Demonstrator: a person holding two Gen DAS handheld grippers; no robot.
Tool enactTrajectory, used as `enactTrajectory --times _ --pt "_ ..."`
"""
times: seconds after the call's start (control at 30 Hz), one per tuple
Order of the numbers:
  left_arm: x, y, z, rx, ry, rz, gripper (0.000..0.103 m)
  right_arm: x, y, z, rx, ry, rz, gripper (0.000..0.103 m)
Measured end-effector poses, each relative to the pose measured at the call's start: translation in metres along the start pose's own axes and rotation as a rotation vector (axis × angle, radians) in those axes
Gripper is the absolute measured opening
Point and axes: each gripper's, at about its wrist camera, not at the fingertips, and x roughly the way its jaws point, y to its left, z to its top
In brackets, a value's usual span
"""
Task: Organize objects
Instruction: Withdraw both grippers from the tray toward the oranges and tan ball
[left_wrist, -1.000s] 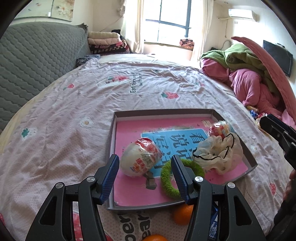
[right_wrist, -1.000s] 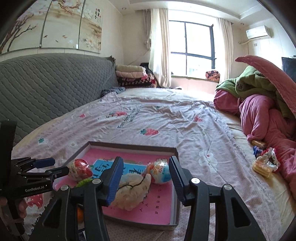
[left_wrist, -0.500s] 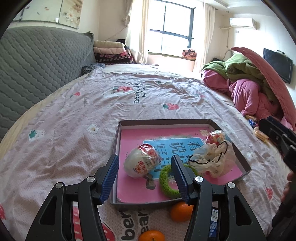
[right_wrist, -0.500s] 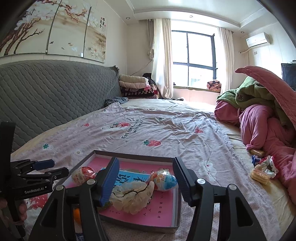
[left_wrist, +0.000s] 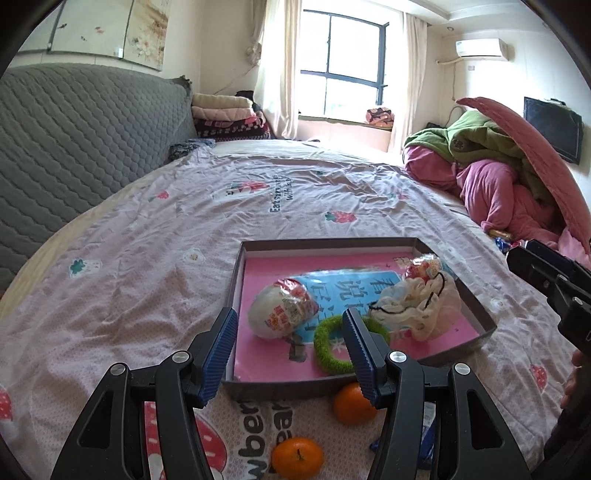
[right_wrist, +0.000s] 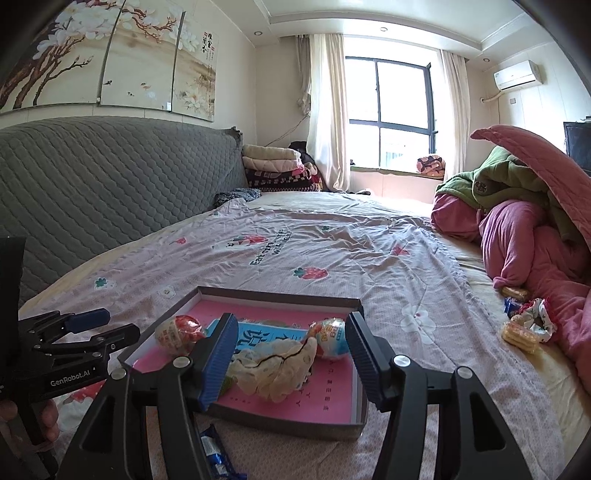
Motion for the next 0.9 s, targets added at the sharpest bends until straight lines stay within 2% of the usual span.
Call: enactTrajectory --times 0.9 --pt "-0.019 0.002 -0.04 0.004 0.059 0.026 0.061 -0.031 0.022 -0.038 -0.035 0.06 0.035 0.06"
